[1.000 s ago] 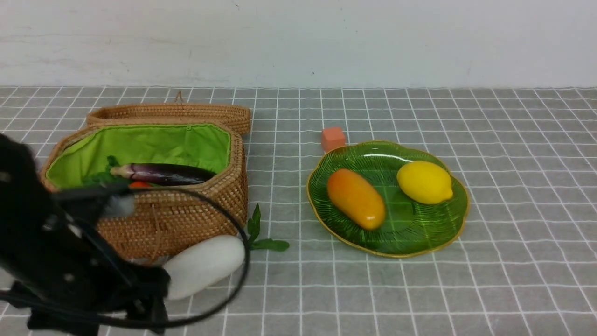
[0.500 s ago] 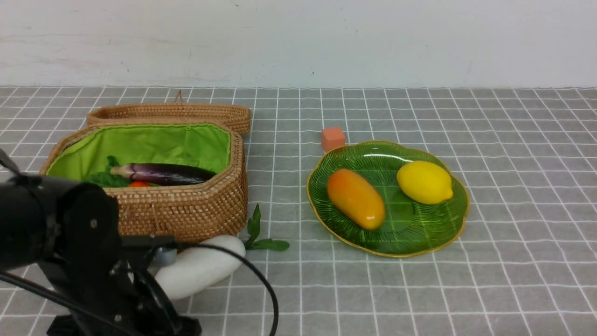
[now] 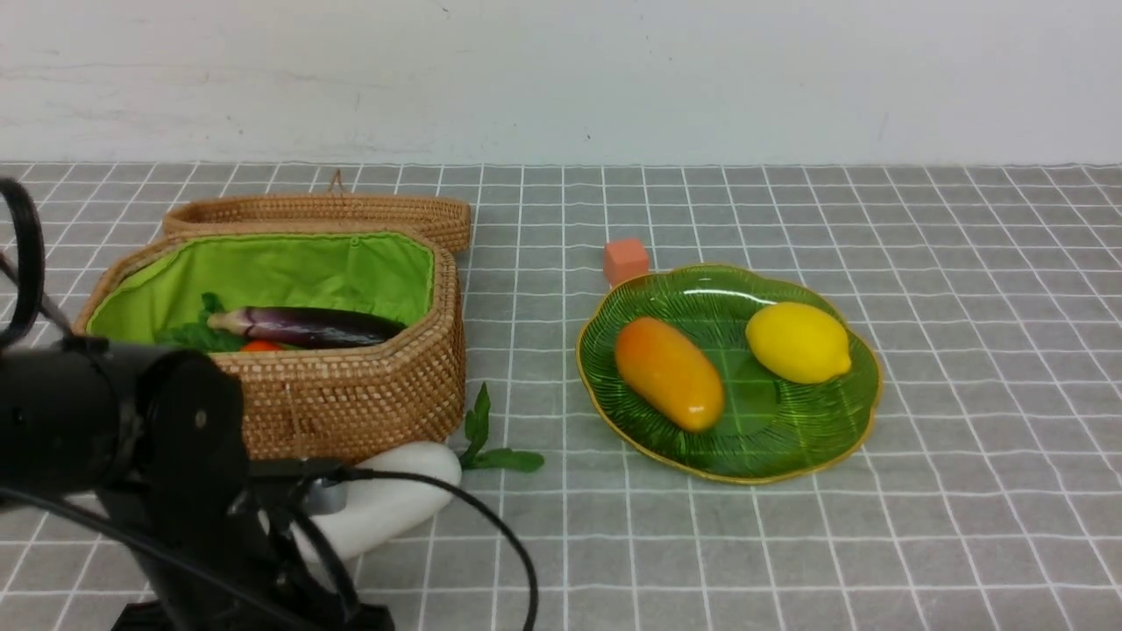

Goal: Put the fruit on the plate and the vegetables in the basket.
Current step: Grab a mangosteen with your left arm and put it on the plate on the right

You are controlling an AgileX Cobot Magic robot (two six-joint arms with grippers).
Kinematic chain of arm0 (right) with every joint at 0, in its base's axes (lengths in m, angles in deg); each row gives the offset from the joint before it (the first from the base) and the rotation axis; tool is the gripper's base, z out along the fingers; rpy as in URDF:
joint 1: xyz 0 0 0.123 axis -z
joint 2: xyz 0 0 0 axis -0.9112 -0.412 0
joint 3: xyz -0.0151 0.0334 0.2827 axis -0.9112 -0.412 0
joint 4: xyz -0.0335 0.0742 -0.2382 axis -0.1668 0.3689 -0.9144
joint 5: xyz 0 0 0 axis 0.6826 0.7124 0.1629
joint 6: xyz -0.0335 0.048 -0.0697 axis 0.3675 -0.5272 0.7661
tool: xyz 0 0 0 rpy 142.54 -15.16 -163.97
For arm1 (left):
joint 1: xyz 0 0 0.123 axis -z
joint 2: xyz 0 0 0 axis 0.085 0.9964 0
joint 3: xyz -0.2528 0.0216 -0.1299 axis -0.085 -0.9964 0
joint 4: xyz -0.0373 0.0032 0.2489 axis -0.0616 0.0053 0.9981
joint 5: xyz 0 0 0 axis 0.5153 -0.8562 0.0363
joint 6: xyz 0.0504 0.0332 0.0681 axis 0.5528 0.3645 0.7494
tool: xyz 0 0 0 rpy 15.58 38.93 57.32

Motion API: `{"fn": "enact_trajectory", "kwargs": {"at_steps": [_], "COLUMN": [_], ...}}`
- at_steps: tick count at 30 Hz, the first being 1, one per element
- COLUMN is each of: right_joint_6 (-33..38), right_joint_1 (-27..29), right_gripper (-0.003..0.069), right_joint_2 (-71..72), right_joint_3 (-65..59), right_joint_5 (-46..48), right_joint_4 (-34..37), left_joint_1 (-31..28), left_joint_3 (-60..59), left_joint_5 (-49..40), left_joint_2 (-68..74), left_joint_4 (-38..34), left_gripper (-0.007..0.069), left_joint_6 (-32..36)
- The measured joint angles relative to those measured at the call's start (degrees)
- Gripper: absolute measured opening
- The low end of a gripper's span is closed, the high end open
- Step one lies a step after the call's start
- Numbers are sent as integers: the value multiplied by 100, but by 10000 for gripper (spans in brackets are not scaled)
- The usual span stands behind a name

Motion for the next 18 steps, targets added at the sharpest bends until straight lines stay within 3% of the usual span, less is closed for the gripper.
{"fn": "enact_trajectory", "kwargs": {"at_steps": [5,9,14,18], "right_joint_6": [0,0,0,0], "right_joint_1": [0,0,0,0], "right_gripper": [229,235,239,239], "right_joint_2": [0,0,0,0], "right_joint_3": [0,0,0,0], "right_joint_5": [0,0,0,0], "right_joint_4": [0,0,0,0], "left_joint_1": [0,176,638,1077], "left_joint_3": [924,2091,3526,4691], "left_joint_5": [-656,-588,-309,162], "left_joint_2": [0,217,980,1992], "left_joint_4": [-935,-1477,-1333,-1024], "left_gripper": [531,531,531,531], "left_joint_6": [669,1149,1230,910]}}
